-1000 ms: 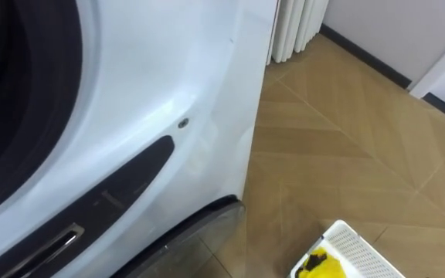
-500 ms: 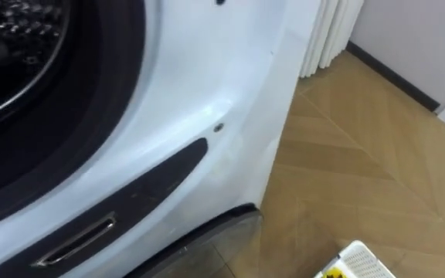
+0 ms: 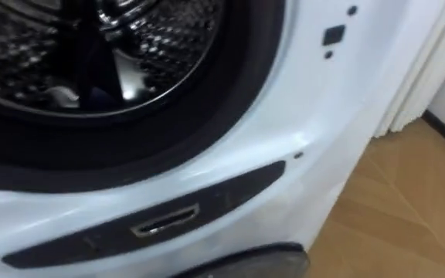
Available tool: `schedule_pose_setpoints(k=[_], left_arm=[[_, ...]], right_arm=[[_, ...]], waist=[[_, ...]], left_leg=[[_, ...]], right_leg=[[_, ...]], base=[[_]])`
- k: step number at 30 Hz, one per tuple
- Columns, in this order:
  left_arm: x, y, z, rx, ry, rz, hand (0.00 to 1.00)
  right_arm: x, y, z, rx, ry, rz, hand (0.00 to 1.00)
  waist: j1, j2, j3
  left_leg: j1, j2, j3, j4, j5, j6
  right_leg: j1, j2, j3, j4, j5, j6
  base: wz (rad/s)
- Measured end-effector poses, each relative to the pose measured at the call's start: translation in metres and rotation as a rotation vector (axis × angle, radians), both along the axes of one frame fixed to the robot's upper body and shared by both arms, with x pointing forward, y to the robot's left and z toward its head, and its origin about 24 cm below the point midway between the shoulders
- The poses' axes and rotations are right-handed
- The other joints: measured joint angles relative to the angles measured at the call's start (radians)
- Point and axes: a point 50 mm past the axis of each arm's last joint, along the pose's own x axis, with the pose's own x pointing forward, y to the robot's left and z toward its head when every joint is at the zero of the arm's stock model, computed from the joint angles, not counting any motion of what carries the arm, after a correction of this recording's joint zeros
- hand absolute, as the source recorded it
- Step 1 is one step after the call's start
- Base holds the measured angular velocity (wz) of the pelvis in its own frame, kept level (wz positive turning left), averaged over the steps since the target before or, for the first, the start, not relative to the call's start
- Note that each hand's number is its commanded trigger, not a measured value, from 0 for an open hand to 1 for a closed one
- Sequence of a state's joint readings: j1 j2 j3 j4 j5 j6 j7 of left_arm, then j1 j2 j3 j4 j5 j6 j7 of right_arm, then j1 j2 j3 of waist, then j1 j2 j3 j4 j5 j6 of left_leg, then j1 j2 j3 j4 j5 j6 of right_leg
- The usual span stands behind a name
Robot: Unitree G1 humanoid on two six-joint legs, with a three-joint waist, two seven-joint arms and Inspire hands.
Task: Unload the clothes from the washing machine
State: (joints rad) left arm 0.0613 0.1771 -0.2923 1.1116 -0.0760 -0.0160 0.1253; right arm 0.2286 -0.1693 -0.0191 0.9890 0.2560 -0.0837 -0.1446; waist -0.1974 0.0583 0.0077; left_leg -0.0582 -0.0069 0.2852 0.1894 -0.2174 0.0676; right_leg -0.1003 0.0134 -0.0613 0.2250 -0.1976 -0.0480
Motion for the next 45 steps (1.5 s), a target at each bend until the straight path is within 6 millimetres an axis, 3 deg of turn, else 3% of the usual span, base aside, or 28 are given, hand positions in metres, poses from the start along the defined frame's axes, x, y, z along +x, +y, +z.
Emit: schedule_pose_setpoints(k=[6,8,14,21,27,31,33,34,35,36,37,38,40,41,42,43,44,45], left_arm=[[-0.022,0.007,-0.002,0.018,0.015,0.122,0.0],[-0.028,0.009,-0.002,0.025,0.019,0.168,0.0],[-0.042,0.01,-0.004,0.017,0.032,0.261,0.0],[-0.051,0.014,-0.004,0.027,0.046,0.3,0.0],[-0.061,0.019,-0.004,0.063,0.079,0.289,0.0],[-0.062,0.024,-0.002,0.104,0.091,0.222,0.0],[-0.058,0.026,-0.002,0.11,0.089,0.215,0.0],[-0.053,0.025,-0.002,0.102,0.08,0.217,0.0],[-0.049,0.023,-0.002,0.097,0.072,0.22,0.0],[-0.048,0.02,-0.002,0.086,0.069,0.226,0.0],[-0.047,0.018,-0.003,0.081,0.076,0.222,0.0],[-0.042,0.02,-0.002,0.078,0.071,0.216,0.0],[-0.022,0.023,0.001,0.076,0.032,0.18,0.0],[-0.006,0.02,0.003,0.068,-0.008,0.158,0.0],[0.002,0.018,0.005,0.063,-0.028,0.148,0.0],[0.017,0.014,0.008,0.052,-0.069,0.125,0.0],[0.031,0.01,0.011,0.046,-0.104,0.09,0.0],[0.037,0.007,0.012,0.043,-0.118,0.074,0.0]], right_arm=[[-0.027,0.012,-0.011,0.078,0.094,-0.101,0.0],[-0.032,0.017,-0.014,0.099,0.115,-0.105,0.0],[-0.031,0.024,-0.016,0.109,0.136,-0.07,0.0],[-0.034,0.025,-0.017,0.11,0.162,-0.05,0.0],[-0.035,0.025,-0.018,0.117,0.188,-0.044,0.0],[-0.023,0.023,-0.017,0.119,0.174,0.038,0.0],[-0.015,0.023,-0.016,0.12,0.165,0.066,0.0],[-0.012,0.021,-0.016,0.117,0.161,0.071,0.0],[-0.008,0.02,-0.015,0.114,0.152,0.078,0.0],[-0.001,0.017,-0.014,0.101,0.139,0.096,0.0],[0.006,0.016,-0.013,0.091,0.12,0.107,0.0],[0.015,0.017,-0.011,0.088,0.093,0.117,0.0],[0.013,0.016,-0.011,0.085,0.1,0.121,0.0],[0.012,0.014,-0.011,0.082,0.104,0.119,0.0],[0.013,0.013,-0.01,0.085,0.098,0.112,0.0],[0.016,0.012,-0.01,0.087,0.087,0.109,0.0],[0.021,0.012,-0.009,0.085,0.076,0.112,0.0],[0.024,0.011,-0.008,0.083,0.069,0.114,0.0]], waist=[[0.047,-0.046,-0.011],[0.08,-0.057,-0.0062],[0.096,-0.056,-0.0031],[0.115,-0.06,-0.0021],[0.132,-0.056,0.0026],[0.157,-0.056,0.0035],[0.159,-0.062,0.0009],[0.158,-0.072,-0.0044],[0.158,-0.069,-0.0016],[0.168,-0.058,0.0064],[0.159,-0.039,0.0023],[0.134,-0.024,0.0053],[0.091,-0.017,0.0047],[0.089,-0.009,0.0051],[0.087,-0.006,0.0054],[0.079,-0.003,0.0064],[0.066,0.0,0.0058],[0.062,0.001,0.0058]], left_leg=[[0.06,-0.008,-0.047,-0.026,0.004,-0.006],[0.085,-0.007,-0.046,-0.027,0.003,-0.006],[0.119,-0.007,-0.056,-0.034,0.003,-0.006],[0.125,-0.011,-0.103,-0.036,0.003,-0.008],[0.117,-0.006,-0.126,0.016,-0.024,-0.016],[0.032,0.034,-0.131,0.228,-0.091,-0.026],[-0.02,0.034,-0.16,0.304,-0.089,-0.03],[-0.042,0.036,-0.18,0.339,-0.084,-0.047],[-0.055,0.051,-0.184,0.378,-0.088,-0.05],[-0.066,0.096,-0.16,0.521,-0.101,-0.067],[-0.046,0.144,-0.152,0.64,-0.102,-0.075],[-0.004,0.171,-0.179,0.691,-0.092,-0.093],[0.078,0.194,-0.222,0.652,-0.074,-0.126],[0.147,0.211,-0.233,0.556,-0.083,-0.154],[0.178,0.213,-0.237,0.494,-0.106,-0.176],[0.228,0.205,-0.234,0.37,-0.16,-0.185],[0.249,0.201,-0.23,0.273,-0.2,-0.178],[0.253,0.199,-0.231,0.233,-0.215,-0.171]], right_leg=[[0.093,-0.003,-0.045,-0.057,-0.001,-0.001],[0.116,-0.002,-0.052,-0.058,-0.001,-0.002],[0.157,-0.003,-0.081,-0.062,-0.001,-0.002],[0.186,-0.004,-0.109,-0.075,-0.001,-0.001],[0.208,-0.001,-0.119,-0.072,-0.003,-0.004],[0.163,0.025,-0.114,0.018,-0.04,-0.02],[0.142,0.024,-0.119,0.033,-0.042,-0.028],[0.129,0.019,-0.143,0.033,-0.033,-0.038],[0.125,0.02,-0.148,0.035,-0.029,-0.043],[0.125,0.029,-0.169,0.04,-0.024,-0.05],[0.125,0.046,-0.192,0.042,-0.017,-0.055],[0.116,0.055,-0.213,0.055,-0.014,-0.059],[0.083,0.054,-0.244,0.088,-0.014,-0.059],[0.056,0.049,-0.256,0.117,-0.012,-0.057],[0.04,0.043,-0.263,0.133,-0.011,-0.055],[0.003,0.03,-0.271,0.158,-0.001,-0.05],[-0.03,0.022,-0.277,0.17,0.015,-0.042],[-0.044,0.019,-0.281,0.173,0.026,-0.038]], base=[[0.22],[0.03],[0.09],[0.19],[0.09],[-0.02],[0.06],[0.0],[-0.23],[-0.44],[-0.33],[0.04],[0.46],[0.38],[0.26],[0.26],[0.23],[0.2]])
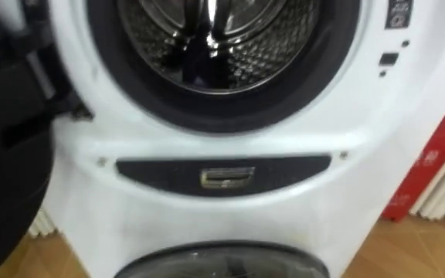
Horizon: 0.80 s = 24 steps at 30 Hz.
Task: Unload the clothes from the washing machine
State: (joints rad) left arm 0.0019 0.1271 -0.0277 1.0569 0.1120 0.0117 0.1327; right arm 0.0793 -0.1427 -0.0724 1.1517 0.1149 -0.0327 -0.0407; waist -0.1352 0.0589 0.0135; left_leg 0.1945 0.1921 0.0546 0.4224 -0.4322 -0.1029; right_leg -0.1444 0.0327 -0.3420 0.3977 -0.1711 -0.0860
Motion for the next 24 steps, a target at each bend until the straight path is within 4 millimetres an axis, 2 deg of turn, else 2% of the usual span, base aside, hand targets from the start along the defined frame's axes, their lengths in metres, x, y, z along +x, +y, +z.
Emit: schedule_pose_setpoints(k=[1,2,3,5,6,7,8,9,10,11,12,13,14,15,16,17,19,20,21,24], left_arm=[[0.01,-0.005,0.002,-0.003,-0.019,-0.033,0.0],[0.016,-0.009,0.003,-0.005,-0.027,-0.066,0.0],[0.016,-0.011,0.003,-0.008,-0.025,-0.078,0.0],[0.007,-0.016,-0.001,-0.02,0.009,-0.104,0.0],[0.005,-0.016,-0.002,-0.023,0.018,-0.102,0.0],[-0.001,-0.015,-0.004,-0.027,0.033,-0.094,0.0],[-0.004,-0.015,-0.005,-0.031,0.039,-0.086,0.0],[-0.01,-0.013,-0.006,-0.028,0.056,-0.088,0.0],[-0.018,-0.011,-0.009,-0.032,0.075,-0.07,0.0],[-0.024,-0.011,-0.011,-0.032,0.1,-0.062,0.0],[-0.026,-0.012,-0.012,-0.033,0.105,-0.057,0.0],[-0.028,-0.012,-0.013,-0.042,0.108,-0.04,0.0],[-0.028,-0.01,-0.012,-0.044,0.1,-0.022,0.0],[-0.029,-0.009,-0.012,-0.043,0.097,-0.011,0.0],[-0.033,-0.006,-0.012,-0.039,0.097,0.015,0.0],[-0.037,-0.003,-0.013,-0.039,0.1,0.051,0.0],[-0.049,0.001,-0.014,-0.046,0.103,0.126,0.0],[-0.056,0.003,-0.015,-0.058,0.105,0.181,0.0],[-0.059,0.004,-0.015,-0.064,0.107,0.205,0.0],[-0.07,0.01,-0.015,-0.078,0.096,0.3,0.0]], right_arm=[[0.004,0.001,0.0,-0.002,-0.007,0.01,0.0],[0.005,0.002,0.0,0.001,-0.008,0.015,0.0],[0.005,0.003,0.0,0.003,-0.008,0.016,0.0],[0.003,0.004,-0.001,0.007,-0.003,0.012,0.0],[0.004,0.004,-0.001,0.007,-0.004,0.012,0.0],[0.004,0.004,0.0,0.007,-0.009,0.008,0.0],[0.004,0.004,0.0,0.008,-0.01,0.004,0.0],[0.003,0.005,-0.001,0.015,-0.011,-0.011,0.0],[0.0,0.004,-0.001,0.025,-0.012,-0.042,0.0],[-0.004,0.003,-0.002,0.034,-0.009,-0.079,0.0],[-0.006,0.001,-0.001,0.037,-0.009,-0.095,0.0],[-0.007,0.0,-0.002,0.038,-0.007,-0.109,0.0],[-0.009,0.0,-0.002,0.036,-0.003,-0.106,0.0],[-0.01,0.0,-0.002,0.036,0.0,-0.104,0.0],[-0.012,0.001,-0.003,0.039,0.009,-0.1,0.0],[-0.015,0.003,-0.003,0.039,0.019,-0.085,0.0],[-0.017,0.005,-0.004,0.043,0.028,-0.076,0.0],[-0.018,0.005,-0.004,0.041,0.029,-0.076,0.0],[-0.019,0.004,-0.004,0.039,0.031,-0.078,0.0],[-0.021,0.004,-0.004,0.027,0.031,-0.074,0.0]], waist=[[0.0,-0.002,0.0001],[0.004,-0.012,-0.0051],[0.006,-0.02,-0.0083],[0.012,-0.031,-0.0123],[0.015,-0.036,-0.0121],[0.024,-0.043,-0.011],[0.024,-0.05,-0.0104],[0.021,-0.054,-0.0093],[0.023,-0.049,-0.0045],[0.02,-0.052,-0.0028],[0.018,-0.051,-0.0021],[0.017,-0.049,-0.0034],[0.034,-0.049,-0.0043],[0.041,-0.05,-0.0053],[0.05,-0.06,-0.0097],[0.06,-0.068,-0.0093],[0.065,-0.08,-0.0107],[0.065,-0.078,-0.0135],[0.065,-0.079,-0.0112],[0.075,-0.076,-0.0164]], left_leg=[[-0.001,-0.013,0.0,-0.062,-0.014,0.023],[-0.012,-0.034,-0.004,-0.095,-0.014,0.033],[-0.02,-0.048,-0.004,-0.101,-0.006,0.05],[-0.047,-0.093,0.011,-0.114,0.027,0.11],[-0.051,-0.107,0.025,-0.12,0.037,0.125],[-0.064,-0.133,0.051,-0.12,0.05,0.147],[-0.069,-0.143,0.061,-0.119,0.057,0.157],[-0.081,-0.164,0.083,-0.116,0.068,0.172],[-0.083,-0.168,0.116,-0.116,0.077,0.18],[-0.082,-0.167,0.138,-0.125,0.09,0.183],[-0.082,-0.167,0.138,-0.134,0.101,0.185],[-0.081,-0.167,0.137,-0.16,0.125,0.184],[-0.08,-0.17,0.144,-0.191,0.149,0.181],[-0.08,-0.17,0.147,-0.205,0.159,0.18],[-0.079,-0.172,0.153,-0.224,0.175,0.175],[-0.079,-0.175,0.164,-0.227,0.181,0.169],[-0.08,-0.183,0.167,-0.228,0.188,0.158],[-0.08,-0.182,0.174,-0.228,0.191,0.153],[-0.08,-0.178,0.175,-0.229,0.193,0.15],[-0.077,-0.167,0.187,-0.237,0.2,0.138]], right_leg=[[-0.022,-0.007,-0.002,-0.005,0.029,0.012],[-0.041,-0.02,0.005,-0.026,0.068,0.022],[-0.046,-0.027,0.014,-0.041,0.089,0.027],[-0.043,-0.045,0.05,-0.135,0.197,0.046],[-0.043,-0.051,0.061,-0.155,0.221,0.05],[-0.048,-0.063,0.092,-0.192,0.269,0.065],[-0.048,-0.067,0.101,-0.209,0.29,0.072],[-0.048,-0.079,0.121,-0.234,0.329,0.088],[-0.047,-0.098,0.12,-0.21,0.325,0.105],[-0.044,-0.113,0.114,-0.119,0.249,0.112],[-0.037,-0.121,0.113,-0.073,0.208,0.112],[-0.009,-0.124,0.113,-0.003,0.136,0.11],[0.026,-0.127,0.12,0.037,0.08,0.119],[0.052,-0.128,0.121,0.042,0.056,0.125],[0.106,-0.131,0.124,0.031,0.021,0.132],[0.151,-0.123,0.141,-0.008,0.002,0.134],[0.19,-0.104,0.174,-0.112,-0.003,0.135],[0.207,-0.097,0.174,-0.165,0.001,0.122],[0.214,-0.093,0.172,-0.183,0.007,0.115],[0.217,-0.078,0.175,-0.214,0.016,0.102]], base=[[0.12],[0.04],[-0.11],[-0.22],[-0.36],[-0.36],[-0.34],[-0.16],[0.0],[0.15],[0.26],[0.14],[0.0],[-0.14],[-0.24],[-0.27],[-0.3],[-0.22],[-0.17],[-0.1]])
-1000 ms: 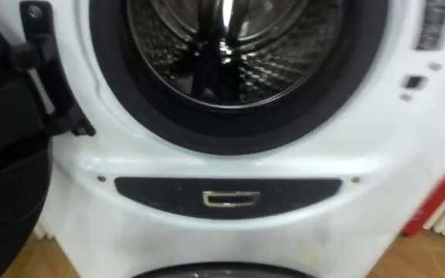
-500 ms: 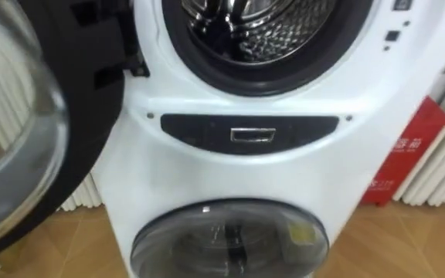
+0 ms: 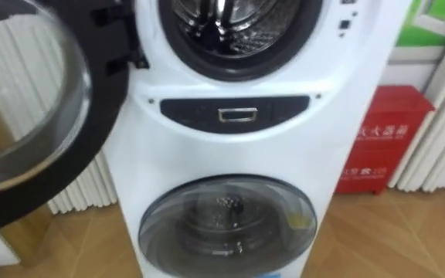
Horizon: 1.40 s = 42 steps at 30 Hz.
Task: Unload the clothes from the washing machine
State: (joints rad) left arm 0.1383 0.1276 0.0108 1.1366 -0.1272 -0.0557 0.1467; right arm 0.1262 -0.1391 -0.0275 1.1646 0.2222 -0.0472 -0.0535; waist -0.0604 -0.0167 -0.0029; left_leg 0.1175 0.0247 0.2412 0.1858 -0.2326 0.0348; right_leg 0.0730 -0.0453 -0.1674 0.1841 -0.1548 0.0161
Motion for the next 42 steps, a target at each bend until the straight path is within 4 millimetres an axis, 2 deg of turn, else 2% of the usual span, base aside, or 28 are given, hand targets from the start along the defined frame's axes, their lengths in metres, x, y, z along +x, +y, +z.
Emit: schedule_pose_setpoints(k=[2,3,4,6,8,9,11,14,16,17,18,20,24,26,27,29,31,34,38,42], left_arm=[[0.006,0.008,0.004,0.014,-0.052,0.066,0.0],[0.01,0.011,0.006,0.02,-0.074,0.084,0.0],[0.019,0.018,0.012,0.044,-0.134,0.118,0.0],[0.042,0.029,0.027,0.082,-0.26,0.157,0.0],[0.076,0.047,0.057,0.142,-0.465,0.197,0.0],[0.083,0.052,0.065,0.158,-0.51,0.199,0.0],[0.108,0.068,0.095,0.223,-0.663,0.212,0.0],[0.124,0.079,0.126,0.284,-0.798,0.222,0.0],[0.133,0.089,0.156,0.337,-0.931,0.244,0.0],[0.135,0.095,0.168,0.367,-0.958,0.245,0.0],[0.135,0.097,0.171,0.373,-0.963,0.249,0.0],[0.138,0.101,0.186,0.376,-1.015,0.291,0.0],[0.139,0.113,0.202,0.412,-1.038,0.353,0.0],[0.138,0.125,0.209,0.43,-1.025,0.366,0.0],[0.137,0.134,0.215,0.452,-1.019,0.367,0.0],[0.137,0.149,0.225,0.5,-0.998,0.354,0.0],[0.14,0.157,0.231,0.522,-0.987,0.355,0.0],[0.14,0.172,0.243,0.549,-0.979,0.393,0.0],[0.139,0.19,0.261,0.584,-1.007,0.45,0.0],[0.142,0.194,0.271,0.582,-1.051,0.473,0.0]], right_arm=[[-0.003,-0.002,0.001,-0.011,-0.013,-0.006,0.0],[-0.004,-0.003,0.001,-0.012,-0.014,-0.01,0.0],[-0.005,-0.005,0.001,-0.016,-0.017,-0.026,0.0],[-0.006,-0.01,0.003,-0.032,-0.023,-0.045,0.0],[-0.002,-0.015,0.005,-0.055,-0.051,-0.065,0.0],[0.0,-0.016,0.006,-0.059,-0.063,-0.069,0.0],[0.005,-0.02,0.009,-0.077,-0.101,-0.08,0.0],[0.005,-0.022,0.01,-0.084,-0.11,-0.093,0.0],[-0.002,-0.023,0.01,-0.084,-0.095,-0.114,0.0],[-0.005,-0.024,0.009,-0.086,-0.087,-0.117,0.0],[-0.006,-0.024,0.009,-0.086,-0.085,-0.119,0.0],[-0.01,-0.024,0.01,-0.089,-0.085,-0.123,0.0],[-0.018,-0.032,0.012,-0.113,-0.073,-0.164,0.0],[-0.019,-0.036,0.014,-0.131,-0.079,-0.188,0.0],[-0.019,-0.038,0.015,-0.143,-0.083,-0.201,0.0],[-0.025,-0.041,0.015,-0.158,-0.063,-0.198,0.0],[-0.03,-0.042,0.015,-0.162,-0.04,-0.191,0.0],[-0.032,-0.044,0.016,-0.159,-0.027,-0.211,0.0],[-0.034,-0.049,0.017,-0.167,-0.018,-0.21,0.0],[-0.034,-0.049,0.017,-0.156,-0.018,-0.2,0.0]], waist=[[0.013,0.002,-0.0026],[0.017,0.0,-0.0014],[0.022,0.004,0.0023],[0.031,0.005,0.0025],[0.042,0.01,0.0046],[0.043,0.013,0.0036],[0.042,0.026,-0.0019],[0.048,0.043,-0.0039],[0.065,0.058,-0.0007],[0.065,0.062,0.0008],[0.066,0.063,0.0025],[0.087,0.068,0.0045],[0.123,0.083,0.0065],[0.132,0.092,0.0096],[0.149,0.098,0.0113],[0.17,0.109,0.007],[0.177,0.113,0.0041],[0.184,0.125,0.004],[0.18,0.124,0.0019],[0.17,0.115,-0.0026]], left_leg=[[0.004,0.001,-0.004,0.0,0.004,-0.007],[0.004,0.002,-0.008,0.0,0.005,-0.008],[0.002,0.003,-0.016,0.0,0.006,-0.009],[-0.002,0.004,-0.03,-0.001,0.005,-0.011],[-0.006,0.003,-0.044,-0.004,0.006,-0.014],[-0.006,0.002,-0.047,-0.006,0.006,-0.014],[-0.005,0.001,-0.054,-0.011,0.006,-0.014],[-0.003,0.0,-0.064,-0.016,0.006,-0.014],[-0.003,-0.001,-0.071,-0.018,0.006,-0.014],[-0.005,-0.002,-0.09,-0.018,0.006,-0.014],[-0.006,-0.002,-0.095,-0.018,0.006,-0.014],[-0.022,-0.002,-0.11,-0.016,0.006,-0.015],[-0.019,-0.002,-0.117,-0.016,0.007,-0.015],[-0.02,-0.002,-0.117,-0.017,0.007,-0.015],[-0.02,-0.002,-0.117,-0.02,0.007,-0.016],[-0.019,-0.002,-0.112,-0.02,0.007,-0.016],[-0.018,-0.001,-0.113,-0.02,0.007,-0.016],[-0.018,-0.001,-0.114,-0.019,0.008,-0.017],[-0.018,-0.002,-0.113,-0.015,0.008,-0.017],[-0.02,-0.005,-0.122,-0.014,0.008,-0.017]], right_leg=[[0.002,0.007,0.0,-0.001,0.0,-0.003],[0.005,0.009,-0.001,-0.003,0.0,-0.004],[0.012,0.012,-0.007,-0.016,0.002,-0.007],[0.015,0.011,-0.024,-0.018,0.002,-0.008],[0.029,0.012,-0.038,-0.022,-0.002,-0.009],[0.032,0.012,-0.041,-0.026,-0.002,-0.009],[0.032,0.012,-0.048,-0.031,-0.002,-0.008],[0.034,0.012,-0.056,-0.032,-0.003,-0.007],[0.04,0.012,-0.059,-0.035,-0.004,-0.006],[0.04,0.012,-0.064,-0.035,-0.004,-0.005],[0.039,0.011,-0.066,-0.035,-0.005,-0.004],[0.028,0.012,-0.069,-0.034,-0.005,-0.004],[0.032,0.013,-0.067,-0.035,-0.005,-0.004],[0.032,0.013,-0.068,-0.038,-0.005,-0.004],[0.031,0.013,-0.066,-0.042,-0.005,-0.004],[0.033,0.014,-0.068,-0.051,-0.005,-0.004],[0.033,0.014,-0.07,-0.051,-0.005,-0.004],[0.039,0.013,-0.069,-0.05,-0.005,-0.004],[0.041,0.011,-0.068,-0.048,-0.005,-0.004],[0.046,0.01,-0.066,-0.047,-0.005,-0.004]], base=[[0.06],[0.15],[0.21],[0.2],[0.16],[0.14],[0.09],[0.06],[0.07],[0.19],[0.25],[0.17],[0.03],[0.0],[-0.07],[-0.1],[0.08],[0.03],[0.0],[0.05]])
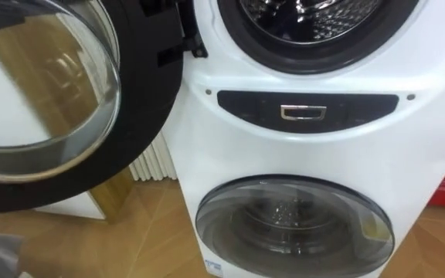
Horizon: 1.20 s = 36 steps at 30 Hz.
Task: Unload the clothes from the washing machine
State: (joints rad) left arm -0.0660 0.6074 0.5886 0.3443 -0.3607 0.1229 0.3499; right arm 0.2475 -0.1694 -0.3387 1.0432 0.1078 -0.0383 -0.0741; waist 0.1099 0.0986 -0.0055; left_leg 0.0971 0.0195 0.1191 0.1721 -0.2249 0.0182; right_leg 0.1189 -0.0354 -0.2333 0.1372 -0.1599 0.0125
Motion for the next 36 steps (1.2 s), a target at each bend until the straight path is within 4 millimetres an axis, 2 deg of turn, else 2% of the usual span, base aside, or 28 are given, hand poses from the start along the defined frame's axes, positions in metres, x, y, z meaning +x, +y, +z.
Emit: schedule_pose_setpoints(k=[2,8,10,13,15,19,21,23,26,30,32,36], left_arm=[[0.001,0.0,0.0,-0.003,0.001,-0.026,0.0],[0.0,0.0,0.002,-0.004,-0.007,-0.04,0.0],[0.002,-0.002,0.003,0.002,-0.006,-0.05,0.0],[0.008,-0.008,-0.001,0.005,0.018,-0.085,0.0],[0.01,-0.011,-0.004,-0.001,0.024,-0.095,0.0],[0.016,-0.02,-0.012,-0.009,0.045,-0.137,0.0],[0.017,-0.025,-0.018,-0.033,0.04,-0.144,0.0],[0.019,-0.032,-0.026,-0.051,0.044,-0.156,0.0],[0.023,-0.045,-0.035,-0.053,0.065,-0.186,0.0],[0.029,-0.064,-0.037,-0.018,0.073,-0.221,0.0],[0.034,-0.073,-0.035,0.067,0.141,-0.255,0.0],[0.035,-0.09,-0.038,0.125,0.249,-0.351,0.0]], right_arm=[[-0.001,-0.001,0.0,0.011,0.006,0.007,0.0],[-0.001,-0.001,0.0,0.013,0.028,0.063,0.0],[0.001,-0.002,0.001,0.008,0.024,0.077,0.0],[0.008,-0.005,0.004,-0.001,0.012,0.125,0.0],[0.013,-0.007,0.005,0.005,0.001,0.147,0.0],[0.023,-0.004,0.005,0.029,-0.016,0.198,0.0],[0.025,-0.004,0.005,0.035,-0.021,0.205,0.0],[0.024,-0.001,0.004,0.044,0.0,0.239,0.0],[0.023,0.002,0.002,0.059,0.011,0.261,0.0],[0.023,0.007,0.0,0.088,0.03,0.293,0.0],[0.024,0.008,0.0,0.097,0.035,0.321,0.0],[0.03,0.013,-0.001,0.108,0.029,0.359,0.0]], waist=[[-0.012,-0.005,-0.0026],[-0.041,-0.012,0.0005],[-0.051,-0.011,0.0055],[-0.056,-0.012,0.0076],[-0.078,-0.019,0.0093],[-0.102,-0.034,0.019],[-0.11,-0.038,0.019],[-0.14,-0.046,0.018],[-0.142,-0.045,0.0184],[-0.143,-0.048,0.018],[-0.143,-0.048,0.0186],[-0.146,-0.049,0.0194]], left_leg=[[0.001,0.0,-0.013,0.001,0.0,0.0],[-0.016,-0.007,-0.033,0.02,0.0,0.0],[-0.021,-0.007,-0.04,0.027,0.0,0.001],[-0.015,-0.01,-0.043,0.027,0.001,0.002],[-0.015,-0.015,-0.048,0.025,0.005,0.007],[-0.018,-0.018,-0.057,0.025,0.008,0.011],[-0.022,-0.018,-0.059,0.026,0.009,0.012],[-0.034,-0.03,-0.08,0.028,0.017,0.018],[-0.042,-0.038,-0.082,0.027,0.027,0.027],[-0.063,-0.05,-0.099,0.028,0.035,0.038],[-0.069,-0.054,-0.107,0.031,0.039,0.045],[-0.07,-0.058,-0.109,0.032,0.044,0.053]], right_leg=[[0.006,-0.002,-0.003,0.001,-0.002,0.003],[0.007,-0.004,-0.015,0.004,-0.003,0.003],[0.0,-0.004,-0.015,0.013,-0.003,0.004],[0.001,-0.008,-0.017,0.015,-0.004,0.005],[0.005,-0.013,-0.018,0.017,-0.006,0.01],[0.009,-0.018,-0.018,0.016,-0.007,0.011],[0.008,-0.021,-0.019,0.014,-0.007,0.011],[0.005,-0.029,-0.017,0.015,-0.01,0.016],[-0.005,-0.038,-0.016,0.017,-0.008,0.02],[-0.02,-0.049,-0.013,0.03,-0.003,0.027],[-0.022,-0.053,-0.01,0.033,0.009,0.036],[-0.022,-0.055,0.012,0.03,0.023,0.043]], base=[[0.12],[0.11],[0.15],[0.08],[0.2],[0.07],[0.05],[0.27],[0.09],[0.17],[0.13],[0.03]])
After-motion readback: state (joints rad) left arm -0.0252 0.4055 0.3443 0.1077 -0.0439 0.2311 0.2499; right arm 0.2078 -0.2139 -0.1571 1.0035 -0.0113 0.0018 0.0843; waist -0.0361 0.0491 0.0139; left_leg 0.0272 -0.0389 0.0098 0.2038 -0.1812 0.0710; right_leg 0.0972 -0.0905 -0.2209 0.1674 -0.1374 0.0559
